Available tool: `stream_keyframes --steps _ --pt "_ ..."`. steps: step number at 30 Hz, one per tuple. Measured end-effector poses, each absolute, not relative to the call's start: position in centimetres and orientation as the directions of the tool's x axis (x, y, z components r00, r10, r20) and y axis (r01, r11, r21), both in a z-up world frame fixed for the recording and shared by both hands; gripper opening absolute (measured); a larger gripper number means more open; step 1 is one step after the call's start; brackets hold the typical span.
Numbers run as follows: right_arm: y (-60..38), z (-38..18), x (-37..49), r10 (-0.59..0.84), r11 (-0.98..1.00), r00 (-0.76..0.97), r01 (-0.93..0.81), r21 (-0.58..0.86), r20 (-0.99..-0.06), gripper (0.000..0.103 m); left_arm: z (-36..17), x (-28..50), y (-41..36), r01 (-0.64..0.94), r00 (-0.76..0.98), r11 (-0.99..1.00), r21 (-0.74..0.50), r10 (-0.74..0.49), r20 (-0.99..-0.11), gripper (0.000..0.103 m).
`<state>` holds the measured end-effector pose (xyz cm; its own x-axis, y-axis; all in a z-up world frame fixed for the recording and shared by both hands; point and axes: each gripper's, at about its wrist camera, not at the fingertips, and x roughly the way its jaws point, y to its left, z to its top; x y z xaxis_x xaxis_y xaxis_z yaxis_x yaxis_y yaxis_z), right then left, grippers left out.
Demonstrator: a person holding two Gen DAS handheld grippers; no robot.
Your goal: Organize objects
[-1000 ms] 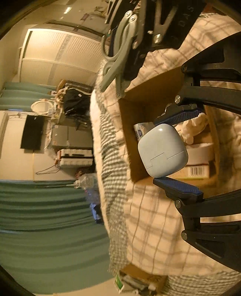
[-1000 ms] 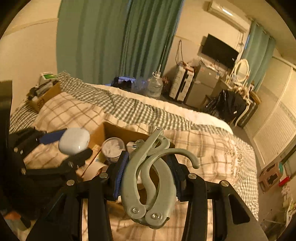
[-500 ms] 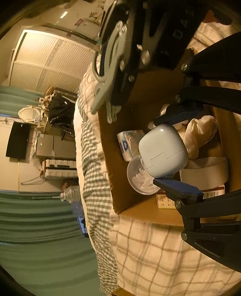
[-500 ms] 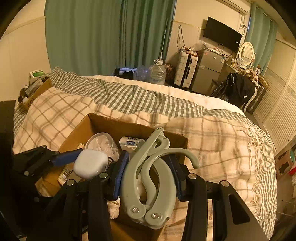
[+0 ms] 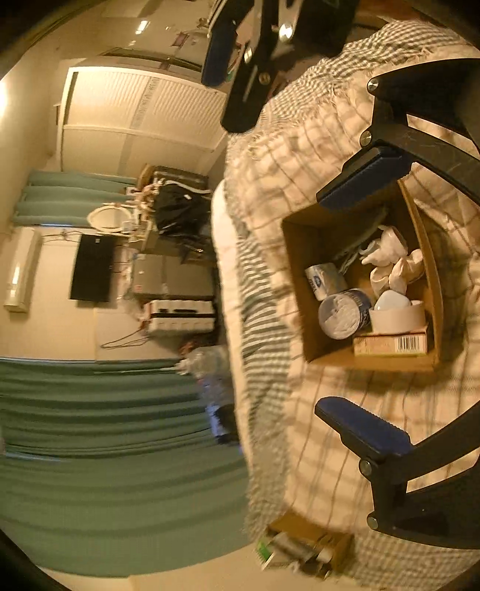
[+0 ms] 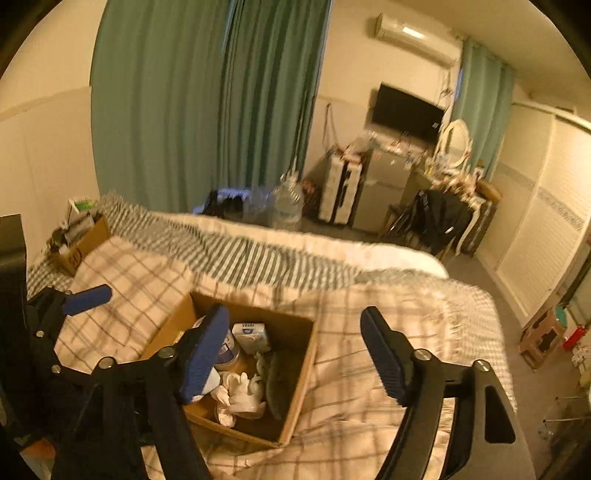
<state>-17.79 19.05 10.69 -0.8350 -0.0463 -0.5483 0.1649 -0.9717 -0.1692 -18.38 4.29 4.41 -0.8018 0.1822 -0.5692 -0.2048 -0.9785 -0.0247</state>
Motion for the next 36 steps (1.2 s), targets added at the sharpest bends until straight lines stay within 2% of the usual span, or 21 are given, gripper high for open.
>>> stream_keyframes --steps 2,6,8,14,20,25,28,32,36 --pt "19.1 12.3 -15.9 -0.044 -0.973 -0.846 0.158 -0.17 -0.532 0.087 6.1 -16.8 3.9 -0.196 -0.814 -0.98 -0.022 0.175 -0.553 0.103" --pt "19.1 15.4 -11.1 -0.049 -0.975 -0.876 0.146 -0.168 -0.48 0.093 9.3 -13.2 2.9 -0.195 -0.834 -0.981 -0.01 0.171 -0.525 0.103" --pt "19.2 16.3 -9.1 -0.035 -0.979 -0.89 0.121 -0.163 -0.455 0.101 10.5 -11.8 2.2 -0.188 -0.844 -0.982 -0.013 0.168 -0.509 0.103" --pt "19.3 16.2 -4.5 -0.021 -0.98 -0.905 0.103 -0.17 -0.425 0.102 11.6 -7.5 -0.5 -0.138 -0.877 -0.989 -0.047 0.145 -0.457 0.103" --pt "19.2 12.4 -3.0 0.034 -0.98 -0.916 0.048 -0.192 -0.4 0.103 8.9 -5.6 -1.9 -0.045 -0.907 -0.995 -0.092 0.08 -0.414 0.103" --pt "19.0 8.7 -3.3 0.008 -0.983 -0.921 0.064 -0.17 -0.39 0.102 5.5 -4.8 -1.3 -0.014 -0.914 -0.999 -0.032 0.026 -0.404 0.103" --pt "19.4 5.5 -3.6 -0.001 -0.987 -0.922 0.064 -0.149 -0.386 0.103 2.5 -4.8 -1.4 -0.025 -0.901 -0.998 -0.064 0.051 -0.43 0.103" --pt "19.5 0.6 -5.1 0.01 -0.987 -0.89 0.065 -0.149 -0.456 0.103 -1.2 -4.9 -1.0 -0.037 -0.874 -0.998 -0.058 0.061 -0.481 0.103" --pt "19.2 -2.2 -6.0 0.023 -0.981 -0.864 0.079 -0.18 -0.503 0.103 -2.8 -4.7 -0.4 -0.034 -0.872 -0.999 -0.02 0.039 -0.487 0.103"
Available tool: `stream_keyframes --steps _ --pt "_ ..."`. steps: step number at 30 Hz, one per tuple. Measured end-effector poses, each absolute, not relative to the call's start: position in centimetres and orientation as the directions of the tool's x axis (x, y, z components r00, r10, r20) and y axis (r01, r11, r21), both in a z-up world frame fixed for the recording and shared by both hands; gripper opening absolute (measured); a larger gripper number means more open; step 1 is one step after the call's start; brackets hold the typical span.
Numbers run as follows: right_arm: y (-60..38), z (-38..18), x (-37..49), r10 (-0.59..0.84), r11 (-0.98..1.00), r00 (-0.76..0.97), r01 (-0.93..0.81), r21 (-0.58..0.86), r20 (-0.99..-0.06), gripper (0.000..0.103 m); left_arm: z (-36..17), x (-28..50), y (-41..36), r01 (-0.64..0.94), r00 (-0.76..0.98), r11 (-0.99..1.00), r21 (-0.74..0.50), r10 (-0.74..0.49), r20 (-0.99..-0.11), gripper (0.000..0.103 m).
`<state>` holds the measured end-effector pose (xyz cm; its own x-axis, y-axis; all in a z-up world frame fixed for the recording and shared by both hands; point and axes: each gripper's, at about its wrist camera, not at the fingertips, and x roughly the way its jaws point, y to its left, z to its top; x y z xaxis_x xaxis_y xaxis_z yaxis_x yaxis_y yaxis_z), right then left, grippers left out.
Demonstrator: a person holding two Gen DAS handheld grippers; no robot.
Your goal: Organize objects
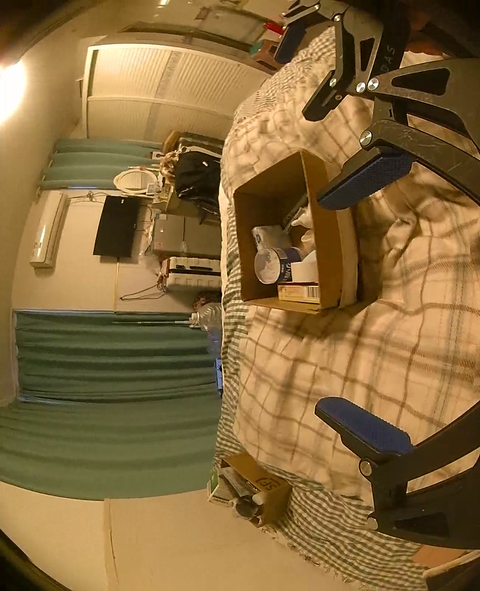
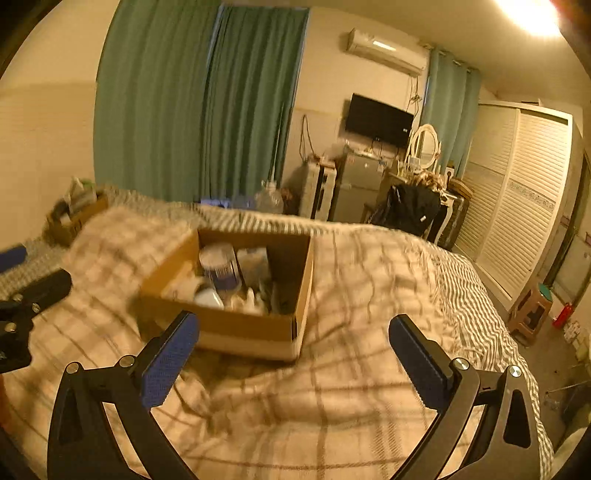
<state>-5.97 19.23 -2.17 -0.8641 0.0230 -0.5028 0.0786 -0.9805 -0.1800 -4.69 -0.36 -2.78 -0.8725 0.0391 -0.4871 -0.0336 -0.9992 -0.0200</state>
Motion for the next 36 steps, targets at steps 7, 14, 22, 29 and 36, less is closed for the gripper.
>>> stream_keyframes --steps 7,14,22,29,36 --pt "19.7 -1.5 -5.4 -0.003 -0.987 -0.876 0.082 -0.142 -0.483 0.103 -2.0 -3.9 -0.4 -0.015 -0.895 -0.999 -0.042 0.032 -0.444 0.103" --pt "19.8 -0.6 -4.9 -0.018 -0.988 -0.889 0.085 -0.127 -0.458 0.103 -1.7 -4.0 -0.3 -0.009 -0.9 -0.999 -0.03 0.022 -0.436 0.103" --pt "19.8 -0.3 -4.7 -0.02 -0.988 -0.892 0.085 -0.125 -0.451 0.103 -1.7 -3.8 -0.1 -0.002 -0.902 -1.0 -0.021 0.011 -0.431 0.103" --pt "19.8 -0.3 -4.7 -0.02 -0.988 -0.892 0.085 -0.125 -0.452 0.103 -1.8 -3.8 -0.1 -0.002 -0.897 -1.0 -0.022 0.012 -0.441 0.103" --pt "19.8 -0.4 -4.7 -0.019 -0.988 -0.89 0.086 -0.128 -0.455 0.103 -1.9 -3.8 0.4 -0.013 -0.893 -1.0 -0.008 0.015 -0.45 0.103"
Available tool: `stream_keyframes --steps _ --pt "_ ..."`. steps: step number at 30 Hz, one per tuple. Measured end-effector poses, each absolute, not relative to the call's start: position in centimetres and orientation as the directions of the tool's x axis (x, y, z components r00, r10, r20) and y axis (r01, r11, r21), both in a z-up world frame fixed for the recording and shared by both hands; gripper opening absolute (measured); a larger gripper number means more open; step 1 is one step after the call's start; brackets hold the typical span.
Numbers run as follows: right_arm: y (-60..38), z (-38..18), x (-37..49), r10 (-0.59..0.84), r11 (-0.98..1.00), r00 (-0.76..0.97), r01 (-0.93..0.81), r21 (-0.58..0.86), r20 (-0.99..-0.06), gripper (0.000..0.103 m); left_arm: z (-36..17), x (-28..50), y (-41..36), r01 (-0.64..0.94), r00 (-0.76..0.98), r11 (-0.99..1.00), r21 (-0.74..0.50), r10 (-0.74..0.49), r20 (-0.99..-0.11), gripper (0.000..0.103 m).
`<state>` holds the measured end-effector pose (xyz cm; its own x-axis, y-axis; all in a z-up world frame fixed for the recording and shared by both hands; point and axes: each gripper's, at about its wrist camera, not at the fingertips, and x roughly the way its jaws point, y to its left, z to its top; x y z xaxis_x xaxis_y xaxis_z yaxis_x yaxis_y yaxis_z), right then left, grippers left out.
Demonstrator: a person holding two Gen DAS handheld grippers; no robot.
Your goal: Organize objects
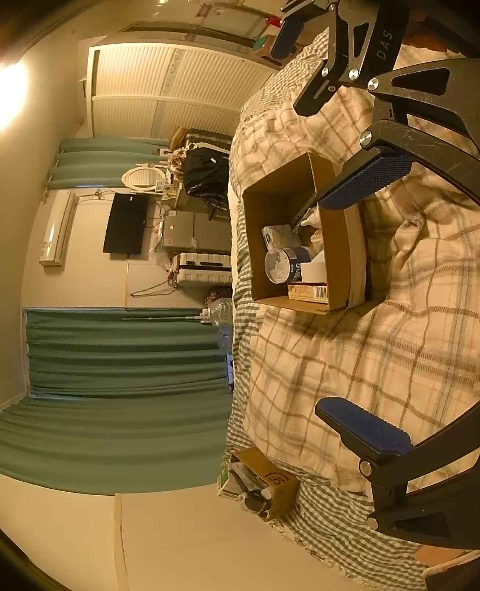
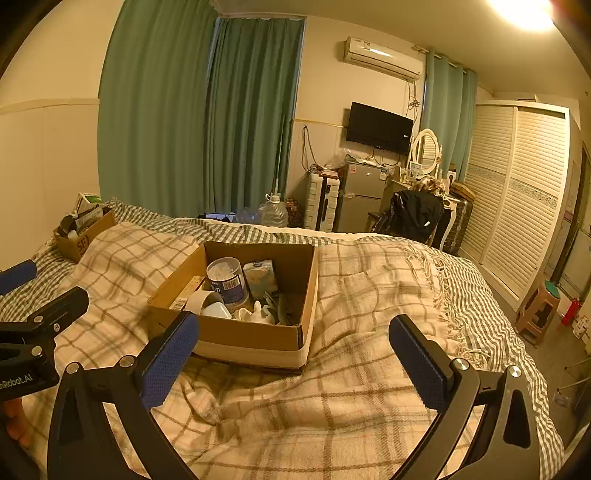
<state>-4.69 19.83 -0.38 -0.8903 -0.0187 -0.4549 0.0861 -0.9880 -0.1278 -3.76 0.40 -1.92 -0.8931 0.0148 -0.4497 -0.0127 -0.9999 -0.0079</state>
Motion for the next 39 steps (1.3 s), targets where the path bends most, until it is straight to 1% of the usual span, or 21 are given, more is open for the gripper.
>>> stream_keyframes --steps 16,39 --pt "19.91 -0.61 -4.7 -0.011 -0.988 -0.89 0.081 -0.134 -0.457 0.103 -2.32 -3.92 0.74 -0.016 -0.889 -1.0 0.016 0.007 -0.457 0.103" --pt "20.1 -0.74 -4.72 -0.007 -0.988 -0.887 0.079 -0.136 -0.462 0.103 -2.33 -3.7 0.39 -0.006 -0.892 -1.0 0.011 0.0 -0.452 0.103"
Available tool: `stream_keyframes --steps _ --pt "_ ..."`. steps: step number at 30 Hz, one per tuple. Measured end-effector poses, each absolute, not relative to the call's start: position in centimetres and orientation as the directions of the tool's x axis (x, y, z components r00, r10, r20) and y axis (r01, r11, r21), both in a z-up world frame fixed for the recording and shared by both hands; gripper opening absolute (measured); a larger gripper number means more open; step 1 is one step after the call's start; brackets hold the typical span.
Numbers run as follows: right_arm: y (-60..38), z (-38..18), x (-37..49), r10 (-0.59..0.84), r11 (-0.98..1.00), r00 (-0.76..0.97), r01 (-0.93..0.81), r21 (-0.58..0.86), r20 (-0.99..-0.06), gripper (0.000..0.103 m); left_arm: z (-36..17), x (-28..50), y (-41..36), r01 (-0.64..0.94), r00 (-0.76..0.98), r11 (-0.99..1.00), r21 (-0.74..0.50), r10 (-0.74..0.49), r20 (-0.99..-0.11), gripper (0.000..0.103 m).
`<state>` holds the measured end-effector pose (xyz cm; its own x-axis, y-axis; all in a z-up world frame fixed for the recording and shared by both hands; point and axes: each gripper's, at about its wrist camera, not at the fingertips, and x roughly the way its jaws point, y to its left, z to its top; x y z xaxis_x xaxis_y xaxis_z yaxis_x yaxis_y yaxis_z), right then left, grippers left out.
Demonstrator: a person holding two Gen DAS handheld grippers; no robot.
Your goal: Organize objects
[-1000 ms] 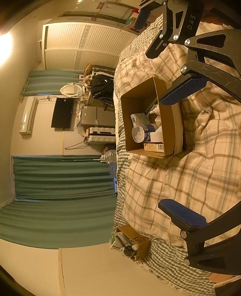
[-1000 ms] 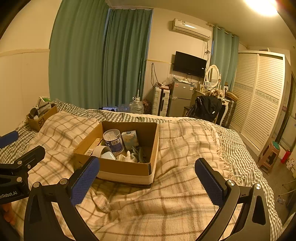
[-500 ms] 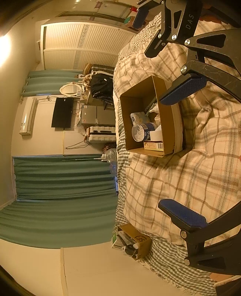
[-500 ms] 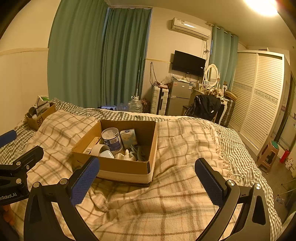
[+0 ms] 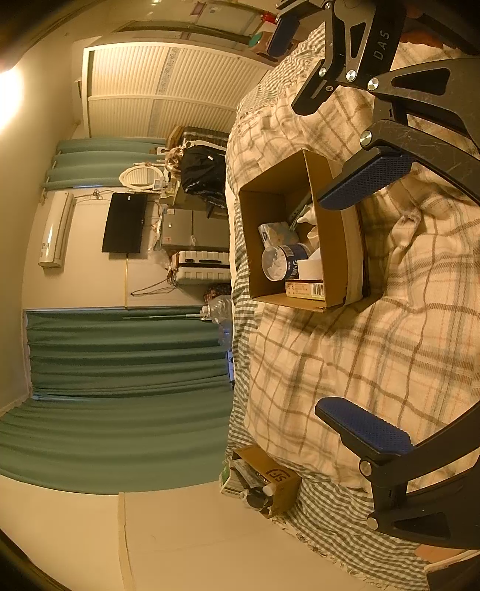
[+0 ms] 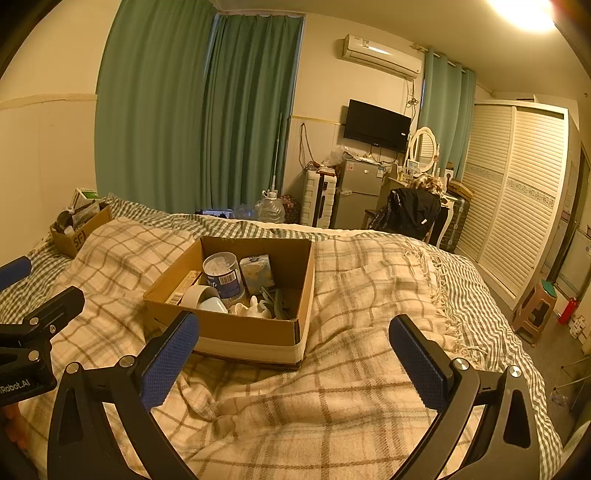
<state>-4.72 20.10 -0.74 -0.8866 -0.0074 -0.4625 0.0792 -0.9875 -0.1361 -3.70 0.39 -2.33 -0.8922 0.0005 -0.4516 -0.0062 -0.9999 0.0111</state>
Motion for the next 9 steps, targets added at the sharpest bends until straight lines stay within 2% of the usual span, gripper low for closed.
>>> stream_keyframes --steps 9 --pt "20.02 -1.08 -4.68 -0.018 -0.987 -0.882 0.09 -0.132 -0.47 0.103 -2.75 -3.92 0.23 -0.002 -0.887 -1.0 0.001 0.001 -0.463 0.103"
